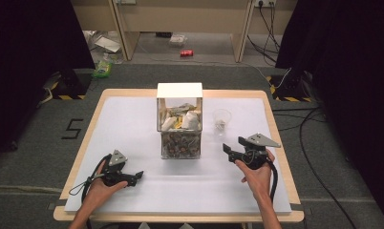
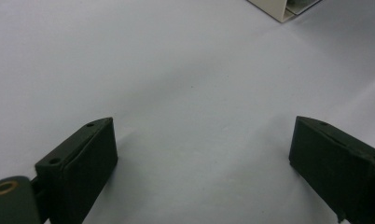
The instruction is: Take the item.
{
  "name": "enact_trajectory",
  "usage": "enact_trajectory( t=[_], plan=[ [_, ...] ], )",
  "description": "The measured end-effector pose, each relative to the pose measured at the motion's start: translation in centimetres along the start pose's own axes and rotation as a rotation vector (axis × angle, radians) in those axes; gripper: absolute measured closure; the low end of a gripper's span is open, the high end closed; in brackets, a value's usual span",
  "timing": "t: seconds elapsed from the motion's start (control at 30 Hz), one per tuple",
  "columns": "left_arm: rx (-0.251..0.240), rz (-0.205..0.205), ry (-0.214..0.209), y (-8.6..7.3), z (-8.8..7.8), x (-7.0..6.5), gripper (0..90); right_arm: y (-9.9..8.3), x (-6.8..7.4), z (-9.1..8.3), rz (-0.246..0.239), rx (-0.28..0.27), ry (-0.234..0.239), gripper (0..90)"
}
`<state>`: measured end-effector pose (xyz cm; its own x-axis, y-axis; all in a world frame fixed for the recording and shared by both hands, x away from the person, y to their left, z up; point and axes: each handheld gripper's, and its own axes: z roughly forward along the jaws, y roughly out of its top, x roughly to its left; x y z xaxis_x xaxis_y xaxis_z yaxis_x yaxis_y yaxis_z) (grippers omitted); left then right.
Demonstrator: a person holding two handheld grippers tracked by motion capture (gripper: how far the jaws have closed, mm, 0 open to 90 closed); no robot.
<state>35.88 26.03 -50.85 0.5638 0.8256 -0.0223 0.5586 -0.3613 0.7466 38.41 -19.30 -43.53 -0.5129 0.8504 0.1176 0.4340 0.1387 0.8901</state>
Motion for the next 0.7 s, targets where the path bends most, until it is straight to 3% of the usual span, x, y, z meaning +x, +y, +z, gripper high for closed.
enact_trajectory(
  t=[0.47, 0.7],
  plan=[
    [0.0, 0.0, 0.0, 0.0, 0.0, 0.0, 6.7, -1.3, 0.3, -0.5, -0.006, 0.022, 0.005, 29.2],
    [0.0, 0.0, 0.0, 0.0, 0.0, 0.0, 6.7, -2.3, 0.7, -0.6, -0.031, 0.061, 0.009, 22.6]
  ],
)
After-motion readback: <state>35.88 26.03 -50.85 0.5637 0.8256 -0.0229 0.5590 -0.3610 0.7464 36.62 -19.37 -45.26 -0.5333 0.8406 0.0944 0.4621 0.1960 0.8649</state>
